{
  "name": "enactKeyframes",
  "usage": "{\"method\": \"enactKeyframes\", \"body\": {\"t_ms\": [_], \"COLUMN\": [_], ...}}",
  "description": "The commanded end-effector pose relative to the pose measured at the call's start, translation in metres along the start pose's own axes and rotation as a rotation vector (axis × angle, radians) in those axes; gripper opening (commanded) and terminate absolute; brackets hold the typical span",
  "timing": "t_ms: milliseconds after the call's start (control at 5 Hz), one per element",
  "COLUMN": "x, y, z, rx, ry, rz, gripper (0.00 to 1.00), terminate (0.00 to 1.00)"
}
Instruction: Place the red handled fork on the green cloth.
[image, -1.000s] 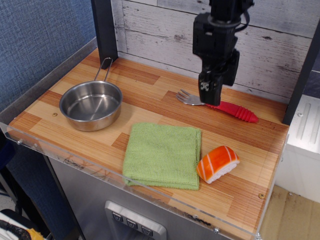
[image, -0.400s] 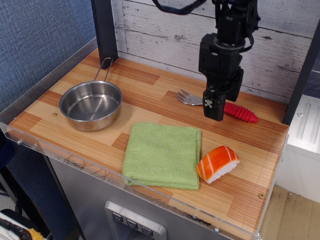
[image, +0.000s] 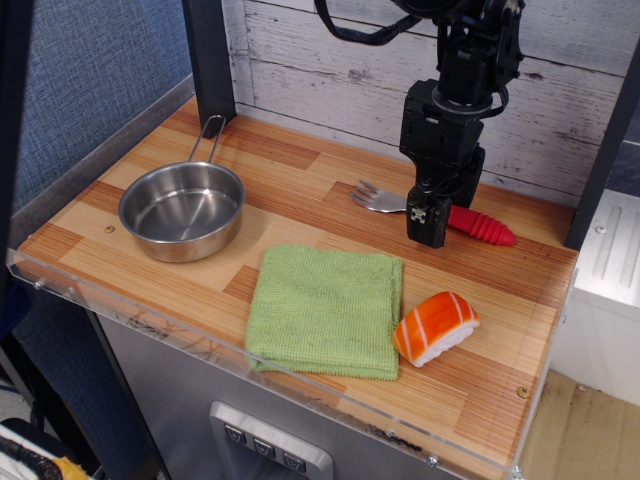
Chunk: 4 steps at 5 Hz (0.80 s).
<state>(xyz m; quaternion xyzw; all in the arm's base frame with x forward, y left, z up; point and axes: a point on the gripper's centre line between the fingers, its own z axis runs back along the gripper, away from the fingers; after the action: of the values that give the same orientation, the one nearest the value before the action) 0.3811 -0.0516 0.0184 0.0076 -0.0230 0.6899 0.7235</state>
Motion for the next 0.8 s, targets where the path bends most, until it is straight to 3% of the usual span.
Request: {"method": "enactKeyframes", "body": {"t_ms": [0, 200, 600], "x": [0.0015, -0.0001, -0.0058], "y": [-0.0186, -0.0201, -0.0181], "z": [0.009, 0.0096, 0.0167], "rx": [-0.065, -0.067, -0.08], "ry": [0.002, -0.008, -0.018], "rz": [-0.018, -0.033, -0.058], "gripper": [1.0, 0.0, 0.0], "terminate": [0.0, 0.0, 0.0]}}
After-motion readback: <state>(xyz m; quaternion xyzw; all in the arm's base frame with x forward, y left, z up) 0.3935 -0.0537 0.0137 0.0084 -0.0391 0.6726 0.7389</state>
